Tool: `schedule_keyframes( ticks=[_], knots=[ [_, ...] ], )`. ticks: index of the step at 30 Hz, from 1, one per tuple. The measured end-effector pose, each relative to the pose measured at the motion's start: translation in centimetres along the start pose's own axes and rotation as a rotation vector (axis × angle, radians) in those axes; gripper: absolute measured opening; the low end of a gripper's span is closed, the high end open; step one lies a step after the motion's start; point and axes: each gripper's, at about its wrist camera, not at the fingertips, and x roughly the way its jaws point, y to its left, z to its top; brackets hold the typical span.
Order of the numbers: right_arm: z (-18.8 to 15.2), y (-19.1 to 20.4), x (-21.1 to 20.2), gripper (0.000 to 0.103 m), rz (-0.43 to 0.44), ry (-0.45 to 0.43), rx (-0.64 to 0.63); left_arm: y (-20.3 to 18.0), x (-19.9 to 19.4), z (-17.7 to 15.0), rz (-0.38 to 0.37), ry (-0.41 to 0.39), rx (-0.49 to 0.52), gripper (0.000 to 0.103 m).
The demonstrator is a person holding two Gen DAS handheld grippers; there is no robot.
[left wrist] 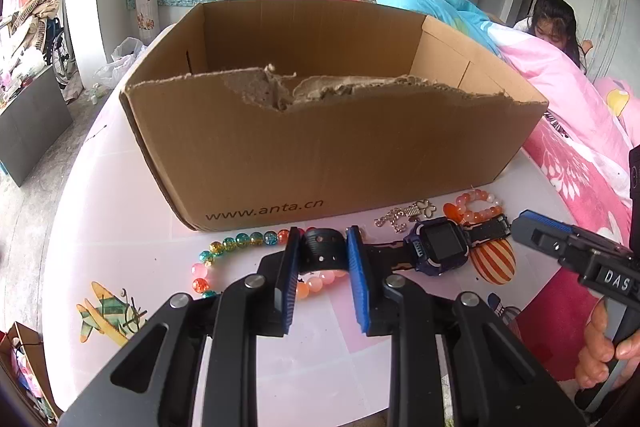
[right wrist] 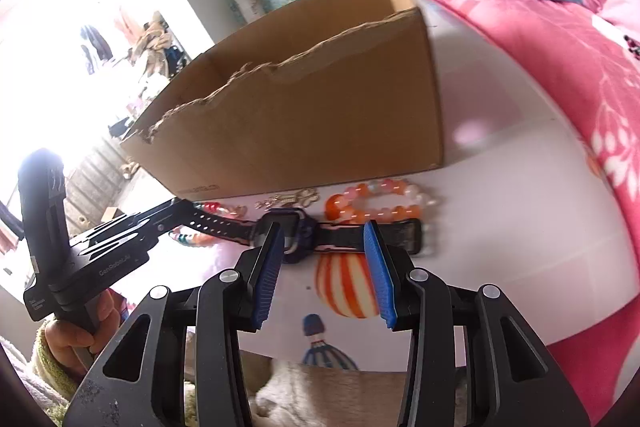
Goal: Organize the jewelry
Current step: 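Lower the right tool onto the black smartwatch and close on its face, then lift the smartwatch with the right tool and drop it into the box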
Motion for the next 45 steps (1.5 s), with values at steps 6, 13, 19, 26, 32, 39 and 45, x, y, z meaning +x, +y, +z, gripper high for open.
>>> schedule_keyframes(
  ticks=[6, 13, 19, 26, 32, 39, 45],
  knots=[
    [0.5, -2.4, 1.0, 0.037, -0.052, 0.034, 0.093, -0.1, -0.2, -0.2, 0.010, -0.004, 0.008, 0.022],
    [0.5, -3.4, 2.4, 0.026, -0.025, 0.056, 0.165, -0.6, -0.1, -0.3, 0.023, -0.008, 0.016, 0.022],
    [1.1, -4.2, 2.4, 0.006, -0.018, 0.051, 0.195, -0.8, 0.3, -0.3, 0.040, -0.003, 0.013, 0.022],
    [2.2, -2.7, -0.6, 0.001, 0.059, -0.024, 0.140, -1.0, -0.9, 0.1, 0.009, -0.044, 0.025, 0.022],
    [3.0, -0.8, -2.1, 0.000, 0.081, -0.064, 0.079, -1.6, -1.9, 0.5, -0.047, -0.059, 0.027, 0.022],
    [4.7, 0.9, -5.1, 0.000, 0.118, -0.132, 0.019, -1.7, -6.3, 2.1, -0.152, -0.165, 0.018, 0.022],
    [8.9, 3.6, -7.1, 0.000, 0.201, -0.212, -0.088, -1.4, -10.2, 5.7, -0.202, -0.261, 0.043, 0.022]
  ],
)
